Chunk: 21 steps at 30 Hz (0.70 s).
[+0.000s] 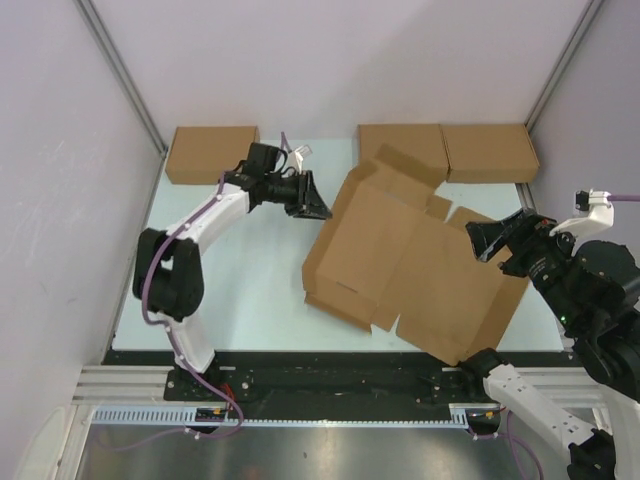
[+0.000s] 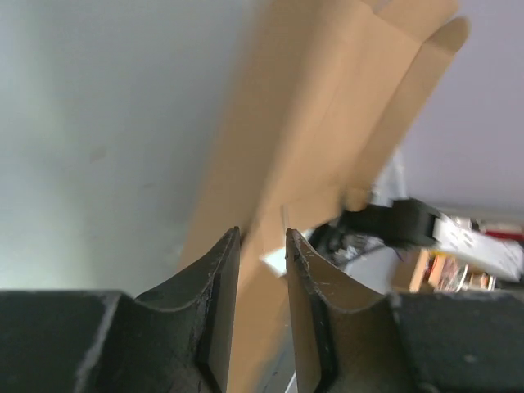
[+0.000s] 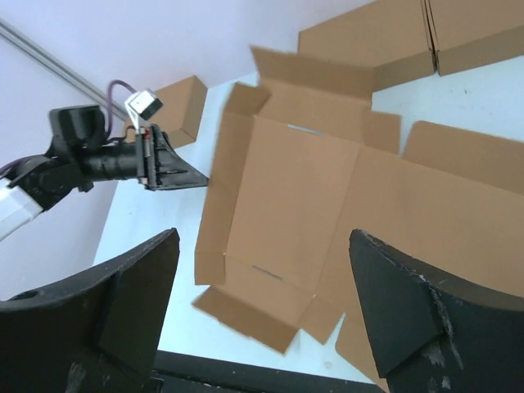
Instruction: Fold the paper box
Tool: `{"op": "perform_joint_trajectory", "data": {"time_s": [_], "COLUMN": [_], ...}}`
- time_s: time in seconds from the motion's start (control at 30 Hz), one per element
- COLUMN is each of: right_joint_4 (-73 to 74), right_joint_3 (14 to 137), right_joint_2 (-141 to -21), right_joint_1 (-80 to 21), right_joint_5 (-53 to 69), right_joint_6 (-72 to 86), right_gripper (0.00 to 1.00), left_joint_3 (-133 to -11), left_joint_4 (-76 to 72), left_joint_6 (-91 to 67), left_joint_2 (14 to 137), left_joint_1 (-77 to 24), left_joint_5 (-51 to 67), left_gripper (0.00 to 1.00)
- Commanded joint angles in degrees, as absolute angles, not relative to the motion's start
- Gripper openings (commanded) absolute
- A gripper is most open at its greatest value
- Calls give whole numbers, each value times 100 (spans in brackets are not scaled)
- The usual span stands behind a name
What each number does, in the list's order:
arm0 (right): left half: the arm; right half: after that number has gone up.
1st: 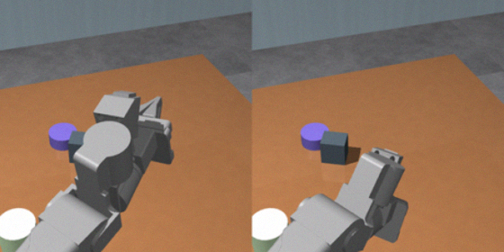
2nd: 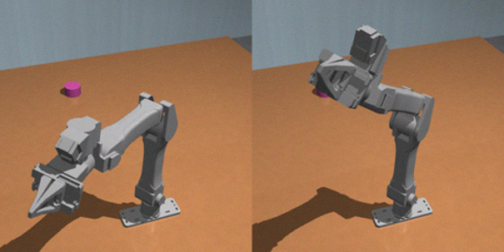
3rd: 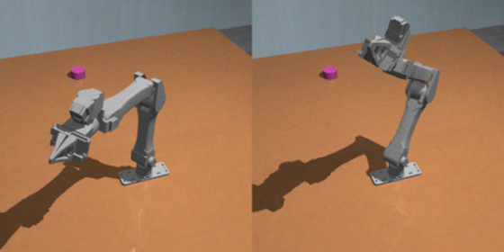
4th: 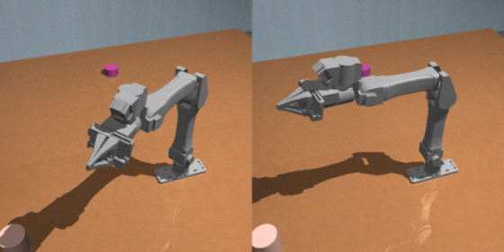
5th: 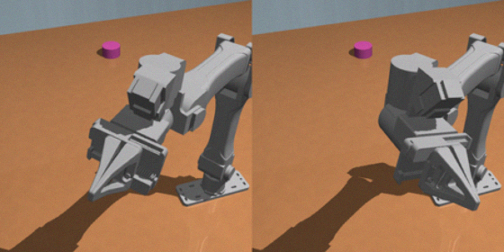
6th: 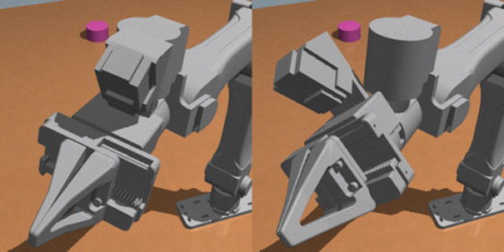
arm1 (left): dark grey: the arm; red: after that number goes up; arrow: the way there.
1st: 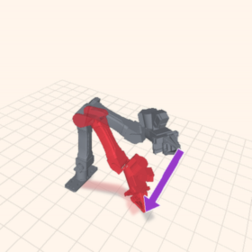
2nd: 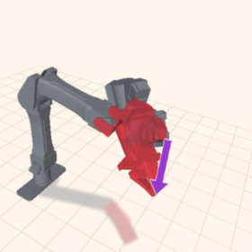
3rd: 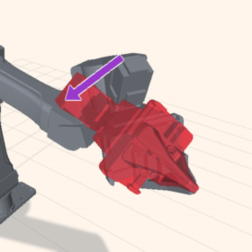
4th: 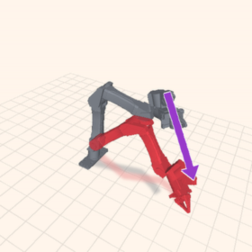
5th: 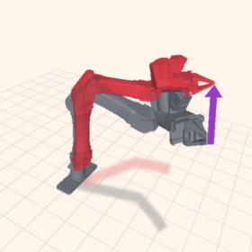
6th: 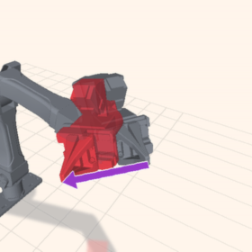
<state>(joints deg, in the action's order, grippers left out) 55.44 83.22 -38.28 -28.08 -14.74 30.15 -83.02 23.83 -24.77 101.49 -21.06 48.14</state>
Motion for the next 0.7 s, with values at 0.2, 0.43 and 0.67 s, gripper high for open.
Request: {"op": "perform_joint_trajectory", "data": {"time_s": [0.2, 0.43, 0.67], "right_joint_4": [5450, 4931, 4606], "right_joint_3": [7981, 7252, 6891], "right_joint_2": [-4008, -4034, -4105], "right_joint_1": [-2830, -2830, -2830], "right_joint_5": [-1749, -1758, -1714], "right_joint_6": [2733, 2821, 2935], "right_gripper": [90, 89, 89], "left_joint_3": [-8781, -6396, -3702], "left_joint_4": [2568, 1373, 2652], "left_joint_6": [-2373, -3628, -8932], "left_joint_2": [9865, 7581, 5084], "left_joint_1": [-1714, -1871, -4671], "left_joint_5": [2605, 1380, -2730], "left_gripper": [42, 100, 100]}}
